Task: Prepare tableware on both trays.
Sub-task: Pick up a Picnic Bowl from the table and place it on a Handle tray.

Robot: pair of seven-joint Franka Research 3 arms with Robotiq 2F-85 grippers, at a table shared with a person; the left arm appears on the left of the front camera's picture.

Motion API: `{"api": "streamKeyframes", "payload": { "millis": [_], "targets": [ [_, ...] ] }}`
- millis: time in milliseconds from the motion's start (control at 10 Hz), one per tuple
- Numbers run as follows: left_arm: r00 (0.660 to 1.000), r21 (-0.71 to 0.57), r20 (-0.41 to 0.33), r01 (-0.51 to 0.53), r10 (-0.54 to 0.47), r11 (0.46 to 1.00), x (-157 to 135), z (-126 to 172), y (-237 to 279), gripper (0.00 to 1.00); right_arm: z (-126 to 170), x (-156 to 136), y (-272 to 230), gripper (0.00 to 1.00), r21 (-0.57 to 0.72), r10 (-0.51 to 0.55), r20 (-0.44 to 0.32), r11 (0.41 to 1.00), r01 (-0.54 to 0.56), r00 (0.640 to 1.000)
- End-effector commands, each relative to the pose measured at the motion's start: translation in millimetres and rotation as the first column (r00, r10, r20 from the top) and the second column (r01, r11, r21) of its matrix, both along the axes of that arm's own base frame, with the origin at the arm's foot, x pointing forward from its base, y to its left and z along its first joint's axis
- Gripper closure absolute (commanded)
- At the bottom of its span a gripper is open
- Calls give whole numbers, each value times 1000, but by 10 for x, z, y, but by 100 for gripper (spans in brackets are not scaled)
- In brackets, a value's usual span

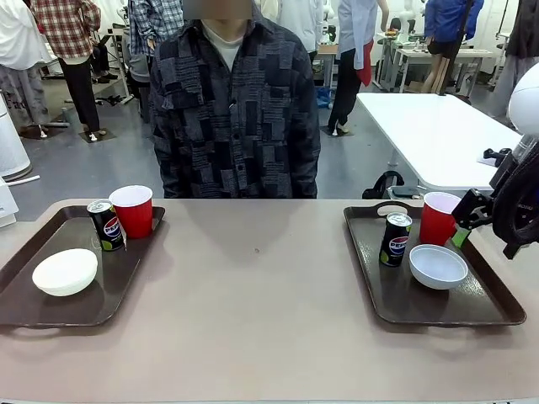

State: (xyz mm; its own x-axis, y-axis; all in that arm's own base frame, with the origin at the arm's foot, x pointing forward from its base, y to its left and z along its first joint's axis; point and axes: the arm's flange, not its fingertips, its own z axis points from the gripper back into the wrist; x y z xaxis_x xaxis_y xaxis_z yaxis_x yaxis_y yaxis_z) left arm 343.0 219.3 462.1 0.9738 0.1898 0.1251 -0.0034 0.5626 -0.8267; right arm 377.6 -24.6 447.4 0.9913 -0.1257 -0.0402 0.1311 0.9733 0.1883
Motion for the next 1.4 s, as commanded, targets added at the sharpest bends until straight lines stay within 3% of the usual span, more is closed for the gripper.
{"api": "streamKeyframes", "payload": {
  "millis": [0, 900, 1200, 1300],
  "targets": [
    [1000, -10, 1, -3, 3, 1000, -22, 16, -9, 0, -53, 5, -5, 0, 17, -9, 14, 1000, 9, 1000],
    [1000, -10, 1, -3, 3, 1000, -22, 16, -9, 0, -9, -1, -7, 0, 1, -2, 0, 1000, 2, 1000],
    [1000, -10, 1, -3, 3, 1000, -22, 16, -9, 0, 369, 29, -639, 0, 362, 66, -82, 932, -32, 994],
    [1000, -10, 1, -3, 3, 1000, -22, 16, -9, 0, 432, 33, -837, 0, 420, 41, -58, 907, -13, 997]
  ]
}}
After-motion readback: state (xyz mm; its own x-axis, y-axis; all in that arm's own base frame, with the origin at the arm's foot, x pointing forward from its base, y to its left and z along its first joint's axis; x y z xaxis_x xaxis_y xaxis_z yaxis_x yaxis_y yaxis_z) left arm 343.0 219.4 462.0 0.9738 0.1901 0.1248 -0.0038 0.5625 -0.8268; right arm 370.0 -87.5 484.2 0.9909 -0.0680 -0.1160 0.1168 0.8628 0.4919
